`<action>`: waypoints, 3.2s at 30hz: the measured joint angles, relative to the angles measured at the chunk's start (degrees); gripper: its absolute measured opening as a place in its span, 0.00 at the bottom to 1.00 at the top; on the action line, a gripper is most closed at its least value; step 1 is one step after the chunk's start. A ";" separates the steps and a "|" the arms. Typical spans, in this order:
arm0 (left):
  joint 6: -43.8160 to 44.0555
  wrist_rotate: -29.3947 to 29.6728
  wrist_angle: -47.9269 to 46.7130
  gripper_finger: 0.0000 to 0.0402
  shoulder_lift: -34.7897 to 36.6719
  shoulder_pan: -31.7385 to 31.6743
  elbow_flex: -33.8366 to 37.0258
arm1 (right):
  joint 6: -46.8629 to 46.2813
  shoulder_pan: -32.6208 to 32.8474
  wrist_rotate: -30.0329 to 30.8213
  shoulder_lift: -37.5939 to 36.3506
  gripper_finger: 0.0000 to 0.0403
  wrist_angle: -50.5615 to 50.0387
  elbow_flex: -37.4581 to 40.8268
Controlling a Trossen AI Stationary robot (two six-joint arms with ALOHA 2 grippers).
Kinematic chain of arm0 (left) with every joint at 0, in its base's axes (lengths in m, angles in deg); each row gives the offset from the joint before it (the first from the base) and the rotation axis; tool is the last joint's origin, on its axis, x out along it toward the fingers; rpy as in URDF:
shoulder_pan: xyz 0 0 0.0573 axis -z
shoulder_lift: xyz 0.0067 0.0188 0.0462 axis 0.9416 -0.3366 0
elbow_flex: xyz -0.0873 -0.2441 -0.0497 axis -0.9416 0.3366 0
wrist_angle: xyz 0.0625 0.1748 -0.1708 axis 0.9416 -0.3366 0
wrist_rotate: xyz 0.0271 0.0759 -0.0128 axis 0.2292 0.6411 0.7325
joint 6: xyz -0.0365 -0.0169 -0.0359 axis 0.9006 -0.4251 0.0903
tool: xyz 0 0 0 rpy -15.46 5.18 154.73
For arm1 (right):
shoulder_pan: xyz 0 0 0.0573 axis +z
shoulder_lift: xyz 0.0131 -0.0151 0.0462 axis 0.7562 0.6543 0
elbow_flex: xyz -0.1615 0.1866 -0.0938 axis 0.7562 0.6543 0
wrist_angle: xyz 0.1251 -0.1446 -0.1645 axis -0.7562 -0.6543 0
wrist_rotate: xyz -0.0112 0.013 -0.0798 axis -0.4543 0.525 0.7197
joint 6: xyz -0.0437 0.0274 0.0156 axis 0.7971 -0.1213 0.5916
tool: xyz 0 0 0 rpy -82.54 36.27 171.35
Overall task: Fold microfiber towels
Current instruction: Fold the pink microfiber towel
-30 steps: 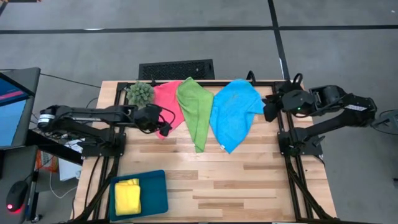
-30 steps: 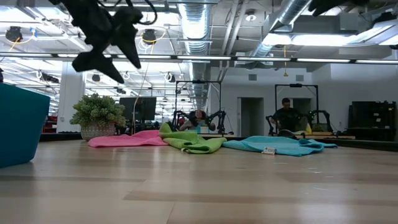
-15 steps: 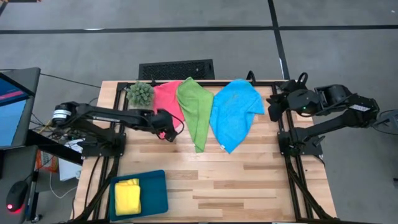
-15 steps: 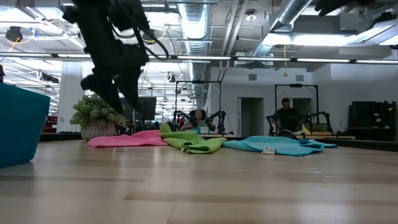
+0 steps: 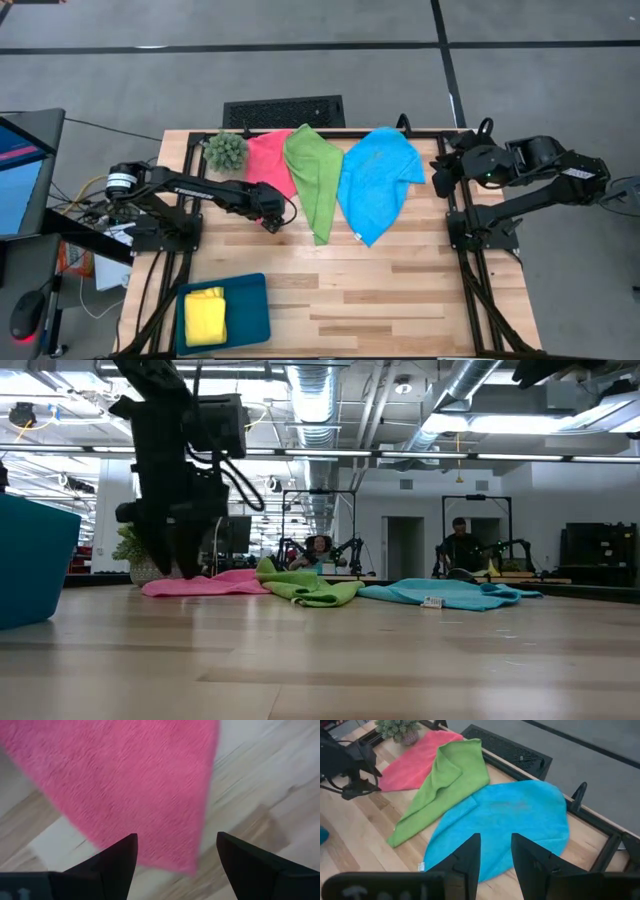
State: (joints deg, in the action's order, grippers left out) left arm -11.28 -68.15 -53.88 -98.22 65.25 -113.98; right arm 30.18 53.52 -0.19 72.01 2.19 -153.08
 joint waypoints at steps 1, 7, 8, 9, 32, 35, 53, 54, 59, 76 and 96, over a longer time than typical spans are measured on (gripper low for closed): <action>0.00 0.03 -0.94 0.66 0.01 0.00 0.00 | 0.00 0.00 -0.02 0.02 0.33 0.00 0.00; -3.25 -1.21 -3.68 0.66 -0.05 0.36 0.02 | -1.08 0.00 0.16 0.02 0.33 0.11 0.00; -3.97 -1.00 -3.64 0.66 -0.33 0.58 0.03 | -1.34 0.00 0.22 0.02 0.33 0.11 0.00; -4.36 -0.53 -3.64 0.66 -0.73 0.62 0.04 | -1.42 0.00 0.24 0.04 0.33 0.11 0.00; -7.91 -8.93 -2.35 0.02 -7.72 0.42 -1.88 | -1.49 0.00 0.42 0.04 0.33 0.11 0.00; -8.71 -10.30 -7.64 0.02 -8.28 0.64 -5.45 | -1.49 0.00 0.42 0.09 0.33 0.38 0.00; -14.41 -4.65 -40.50 0.00 -7.88 3.02 -44.16 | 7.60 1.11 1.55 7.07 0.33 8.17 0.04; -14.89 -4.00 -41.52 0.00 -7.86 3.03 -45.84 | 8.22 1.41 1.54 7.96 0.33 8.48 0.04; -15.51 -1.71 -46.53 0.00 -7.84 3.04 -52.40 | 11.56 2.50 1.48 12.83 0.33 11.85 0.04; -16.15 0.14 -49.66 0.00 -7.75 3.06 -57.02 | 40.37 -1.08 -12.22 31.41 0.33 47.68 -0.06; -16.11 2.63 -49.62 0.00 -7.94 3.06 -57.05 | 50.62 -8.93 -24.40 60.05 0.33 73.91 -0.02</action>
State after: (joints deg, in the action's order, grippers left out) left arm -27.39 -65.52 -103.49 -106.17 68.31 -171.03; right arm 80.81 44.58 -24.58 132.06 76.10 -153.10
